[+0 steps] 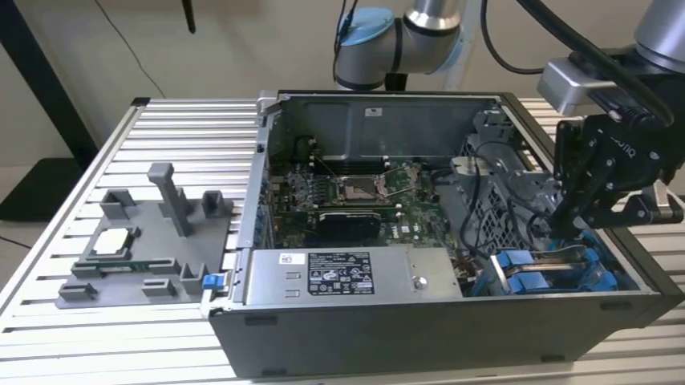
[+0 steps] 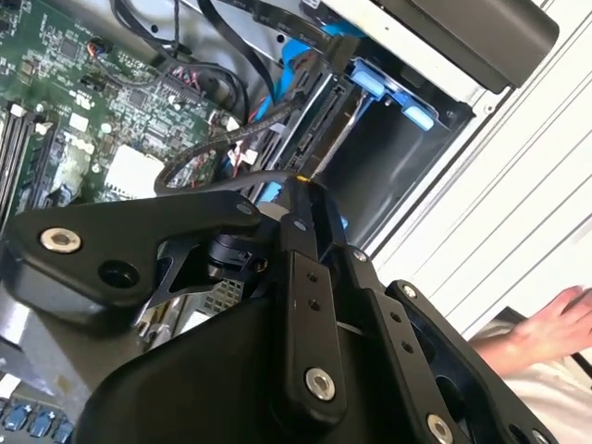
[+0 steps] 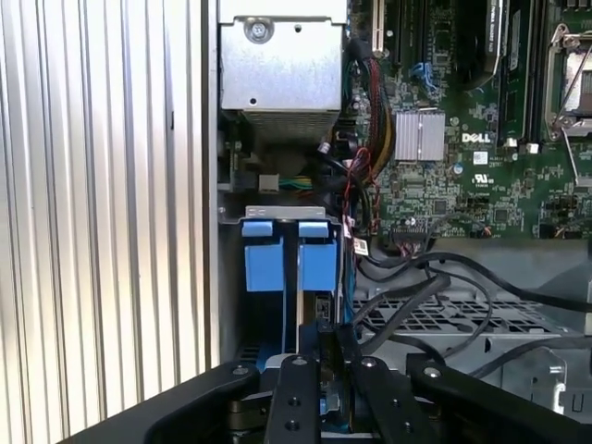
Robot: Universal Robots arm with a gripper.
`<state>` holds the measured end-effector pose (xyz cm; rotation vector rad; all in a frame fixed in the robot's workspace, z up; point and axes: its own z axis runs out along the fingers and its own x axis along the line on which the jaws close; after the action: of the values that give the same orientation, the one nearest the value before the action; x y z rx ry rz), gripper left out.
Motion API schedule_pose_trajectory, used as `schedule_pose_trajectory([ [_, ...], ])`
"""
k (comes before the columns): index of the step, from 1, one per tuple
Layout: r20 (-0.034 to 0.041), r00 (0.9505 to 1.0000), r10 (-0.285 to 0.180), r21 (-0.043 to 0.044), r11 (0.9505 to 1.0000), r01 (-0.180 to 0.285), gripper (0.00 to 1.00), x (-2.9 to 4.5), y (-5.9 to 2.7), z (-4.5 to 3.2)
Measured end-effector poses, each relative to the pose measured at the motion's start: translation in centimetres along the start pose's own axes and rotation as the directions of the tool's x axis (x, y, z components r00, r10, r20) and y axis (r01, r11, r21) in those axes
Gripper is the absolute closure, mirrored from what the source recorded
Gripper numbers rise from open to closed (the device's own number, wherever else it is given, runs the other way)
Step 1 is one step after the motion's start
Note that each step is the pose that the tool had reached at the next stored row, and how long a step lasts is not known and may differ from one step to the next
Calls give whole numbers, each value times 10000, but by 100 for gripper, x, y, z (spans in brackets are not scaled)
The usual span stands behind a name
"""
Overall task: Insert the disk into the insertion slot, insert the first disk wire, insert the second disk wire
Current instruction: 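Insert the first disk wire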
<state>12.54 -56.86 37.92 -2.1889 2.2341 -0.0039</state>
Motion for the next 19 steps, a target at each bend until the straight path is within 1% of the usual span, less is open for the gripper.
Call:
schedule_pose_trajectory([
  [10, -1, 10000, 27, -28, 10000, -27, 100, 97, -9, 32],
  [19, -2, 10000, 60, -73, 10000, -60, 100, 143, -14, 63],
])
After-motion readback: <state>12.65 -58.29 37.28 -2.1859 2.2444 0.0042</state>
